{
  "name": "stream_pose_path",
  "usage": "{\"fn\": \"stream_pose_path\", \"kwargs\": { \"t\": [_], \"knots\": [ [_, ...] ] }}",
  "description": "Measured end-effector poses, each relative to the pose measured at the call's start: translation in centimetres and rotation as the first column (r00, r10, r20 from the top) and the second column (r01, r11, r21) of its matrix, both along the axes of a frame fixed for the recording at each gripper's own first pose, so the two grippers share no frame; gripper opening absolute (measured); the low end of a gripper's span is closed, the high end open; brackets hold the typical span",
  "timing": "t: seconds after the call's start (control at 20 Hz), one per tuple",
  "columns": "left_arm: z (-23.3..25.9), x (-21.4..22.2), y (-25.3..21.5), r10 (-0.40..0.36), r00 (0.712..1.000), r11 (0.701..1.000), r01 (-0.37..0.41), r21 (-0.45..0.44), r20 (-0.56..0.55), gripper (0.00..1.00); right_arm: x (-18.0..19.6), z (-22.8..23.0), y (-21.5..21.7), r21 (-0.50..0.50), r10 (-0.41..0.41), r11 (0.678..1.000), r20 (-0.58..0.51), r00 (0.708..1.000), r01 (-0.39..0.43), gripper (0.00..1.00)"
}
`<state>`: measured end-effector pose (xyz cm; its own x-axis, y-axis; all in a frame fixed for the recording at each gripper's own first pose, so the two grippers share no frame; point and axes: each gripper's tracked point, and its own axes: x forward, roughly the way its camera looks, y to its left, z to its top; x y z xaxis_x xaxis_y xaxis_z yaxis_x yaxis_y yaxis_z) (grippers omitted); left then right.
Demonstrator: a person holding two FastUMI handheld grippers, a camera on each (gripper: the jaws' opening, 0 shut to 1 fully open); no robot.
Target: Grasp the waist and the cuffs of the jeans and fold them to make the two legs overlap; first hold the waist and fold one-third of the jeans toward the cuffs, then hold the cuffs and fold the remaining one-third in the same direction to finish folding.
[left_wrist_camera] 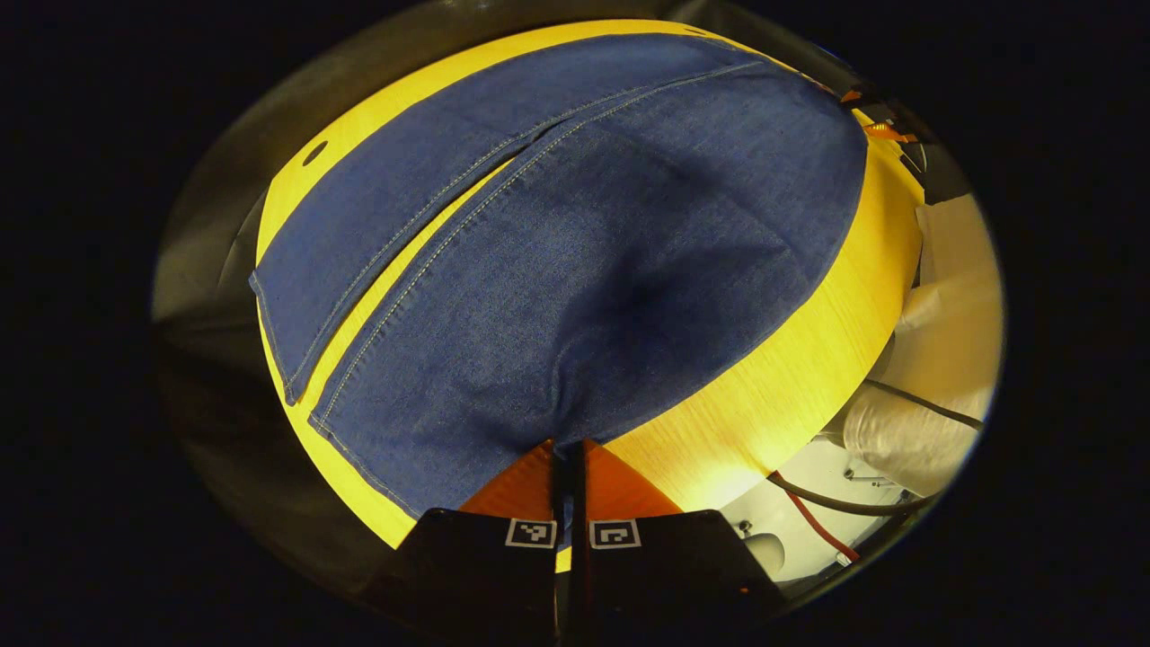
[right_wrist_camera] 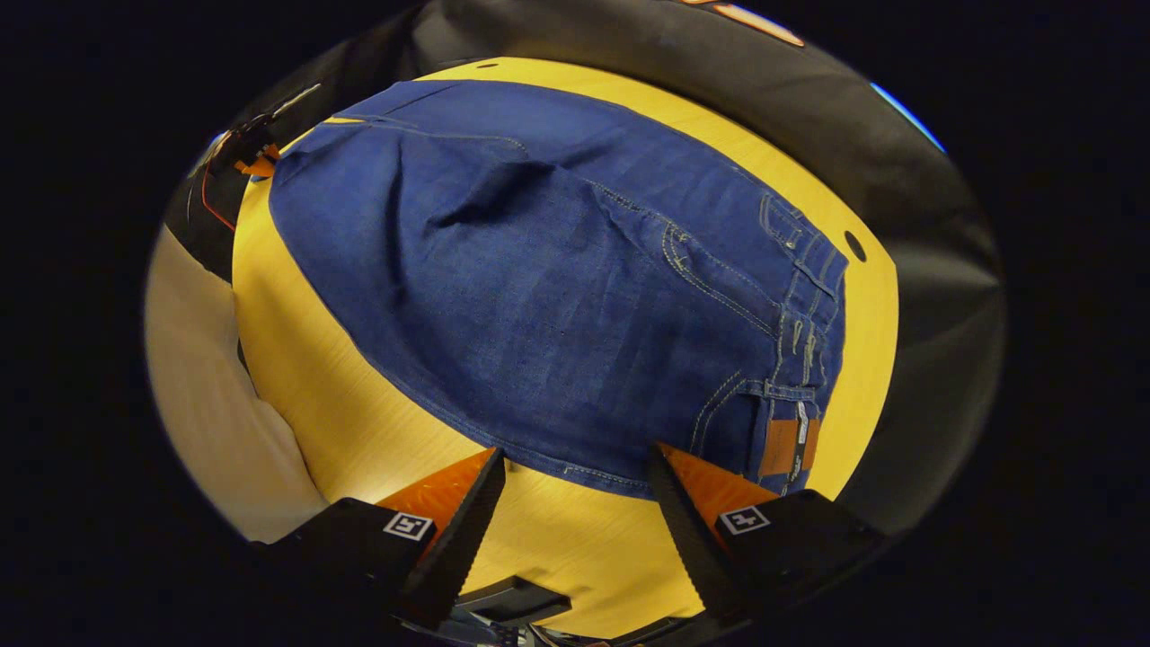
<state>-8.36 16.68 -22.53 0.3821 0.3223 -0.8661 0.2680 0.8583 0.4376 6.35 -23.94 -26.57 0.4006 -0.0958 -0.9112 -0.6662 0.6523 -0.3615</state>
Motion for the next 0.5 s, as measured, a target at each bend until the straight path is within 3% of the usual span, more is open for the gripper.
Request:
{"fn": "stream_pose_path", "kwargs": {
  "t": [0.25,0.4,0.45,0.5],
  "knots": [
    [0.07,0.03,0.12,0.008,1.0,1.0,-0.008,0.005,-0.018,0.0,-0.23,-0.94,0.07,0.008,0.015,1.0,-0.101,0.995,-0.014,0.98],
    [0.02,-0.03,0.14,0.013,1.0,1.0,-0.013,0.005,-0.013,0.0,-0.14,-0.74,0.21,-0.001,0.003,1.0,-0.105,0.994,-0.003,0.98],
    [0.06,-0.03,0.11,0.019,1.0,1.0,-0.019,0.005,-0.007,0.0,-0.16,-0.84,0.08,-0.002,0.008,1.0,-0.105,0.994,-0.008,0.91],
    [0.03,-0.03,0.16,0.029,1.0,1.0,-0.029,0.007,-0.004,0.0,-0.18,-0.86,0.01,-0.001,0.005,1.0,-0.1,0.995,-0.006,0.98]
  ]
}}
